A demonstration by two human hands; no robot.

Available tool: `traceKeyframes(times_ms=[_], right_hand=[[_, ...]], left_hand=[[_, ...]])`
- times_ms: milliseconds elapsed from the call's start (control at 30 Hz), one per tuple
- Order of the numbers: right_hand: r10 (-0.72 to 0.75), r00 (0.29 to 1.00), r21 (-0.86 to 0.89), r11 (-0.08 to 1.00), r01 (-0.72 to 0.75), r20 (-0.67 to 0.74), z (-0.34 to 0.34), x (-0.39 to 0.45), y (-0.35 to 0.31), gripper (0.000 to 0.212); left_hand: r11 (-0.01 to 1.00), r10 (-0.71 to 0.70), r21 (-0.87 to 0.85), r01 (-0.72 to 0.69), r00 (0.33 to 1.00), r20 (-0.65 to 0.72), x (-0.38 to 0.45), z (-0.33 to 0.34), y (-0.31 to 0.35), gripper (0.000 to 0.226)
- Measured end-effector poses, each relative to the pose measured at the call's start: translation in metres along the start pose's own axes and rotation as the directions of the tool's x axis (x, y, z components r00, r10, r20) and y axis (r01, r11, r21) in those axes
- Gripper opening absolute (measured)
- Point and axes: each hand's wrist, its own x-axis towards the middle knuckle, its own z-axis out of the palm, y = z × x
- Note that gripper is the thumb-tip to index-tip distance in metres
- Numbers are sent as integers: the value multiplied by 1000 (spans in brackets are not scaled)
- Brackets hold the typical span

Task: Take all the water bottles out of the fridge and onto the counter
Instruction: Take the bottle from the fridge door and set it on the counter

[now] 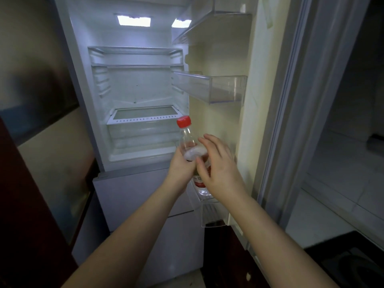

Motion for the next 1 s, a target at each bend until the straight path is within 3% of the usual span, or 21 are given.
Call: traceKeyframes(times_ms=[100, 367, 667, 1000], right_hand=[[10, 1000, 4, 1000, -10, -7, -5, -7, -5, 40], [74, 997, -28, 997, -73, 30, -21, -26, -28, 45], [226, 971, -151, 960, -235, -72, -49, -60, -57, 48], [383, 913, -230, 885, -406, -137, -111, -126, -66, 52]], left_hand=[[996, 41, -77, -43, 999, -20, -7, -4, 11, 30], [974, 14, -223, -30, 997, -72, -37, -34, 32, 33], [989, 18, -145, 6, 986, 165, -92, -60, 50, 35], [993, -14, -97, 65, 890, 456, -142, -21, 45, 52]])
